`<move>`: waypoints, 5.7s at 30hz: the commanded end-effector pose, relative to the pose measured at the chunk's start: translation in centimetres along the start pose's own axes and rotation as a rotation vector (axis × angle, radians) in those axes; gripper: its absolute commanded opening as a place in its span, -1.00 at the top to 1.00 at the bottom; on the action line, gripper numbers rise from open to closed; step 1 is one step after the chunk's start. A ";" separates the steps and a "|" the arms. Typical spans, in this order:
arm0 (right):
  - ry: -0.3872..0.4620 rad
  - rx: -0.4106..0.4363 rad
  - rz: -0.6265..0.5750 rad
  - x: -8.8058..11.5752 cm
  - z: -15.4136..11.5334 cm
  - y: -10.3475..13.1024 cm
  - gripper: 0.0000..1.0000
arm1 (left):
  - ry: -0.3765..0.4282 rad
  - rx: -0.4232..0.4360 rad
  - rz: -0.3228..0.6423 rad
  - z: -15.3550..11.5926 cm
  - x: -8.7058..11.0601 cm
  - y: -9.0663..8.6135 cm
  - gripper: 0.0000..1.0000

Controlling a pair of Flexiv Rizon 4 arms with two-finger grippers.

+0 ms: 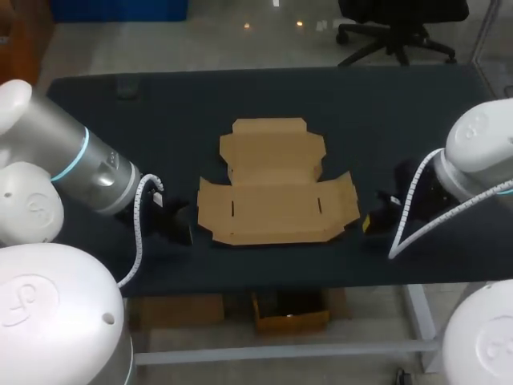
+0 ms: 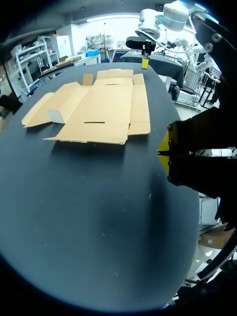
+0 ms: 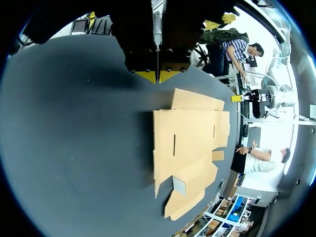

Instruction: Assemble the packaging by folding the flat box into shape, placing the metal phone stand inside, and closing the box properly

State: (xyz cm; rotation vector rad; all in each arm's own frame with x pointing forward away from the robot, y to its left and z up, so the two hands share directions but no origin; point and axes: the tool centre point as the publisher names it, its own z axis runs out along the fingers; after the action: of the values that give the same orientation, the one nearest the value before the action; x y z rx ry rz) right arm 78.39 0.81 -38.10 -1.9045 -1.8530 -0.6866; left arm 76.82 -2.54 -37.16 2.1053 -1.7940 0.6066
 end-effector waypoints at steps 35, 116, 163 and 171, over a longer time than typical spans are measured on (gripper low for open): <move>0.017 0.044 0.024 -0.1 4.0 1.8 1.00 | 0.034 -0.053 -0.026 3.7 -0.3 -2.4 1.00; 0.021 0.075 0.013 1.9 6.2 1.7 1.00 | 0.091 -0.103 -0.037 5.0 1.8 -2.3 1.00; 0.017 0.080 -0.010 3.1 6.2 1.9 1.00 | 0.079 -0.148 -0.030 5.0 4.5 -2.0 1.00; 0.013 0.082 -0.016 3.4 6.3 1.7 1.00 | 0.078 -0.142 -0.020 4.9 4.9 -2.1 1.00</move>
State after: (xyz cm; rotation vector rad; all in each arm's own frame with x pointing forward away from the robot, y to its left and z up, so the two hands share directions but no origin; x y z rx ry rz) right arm 80.63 7.15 -41.10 -1.8319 -1.8613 -0.6198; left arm 80.08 -8.63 -38.95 1.9707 -1.7156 0.5363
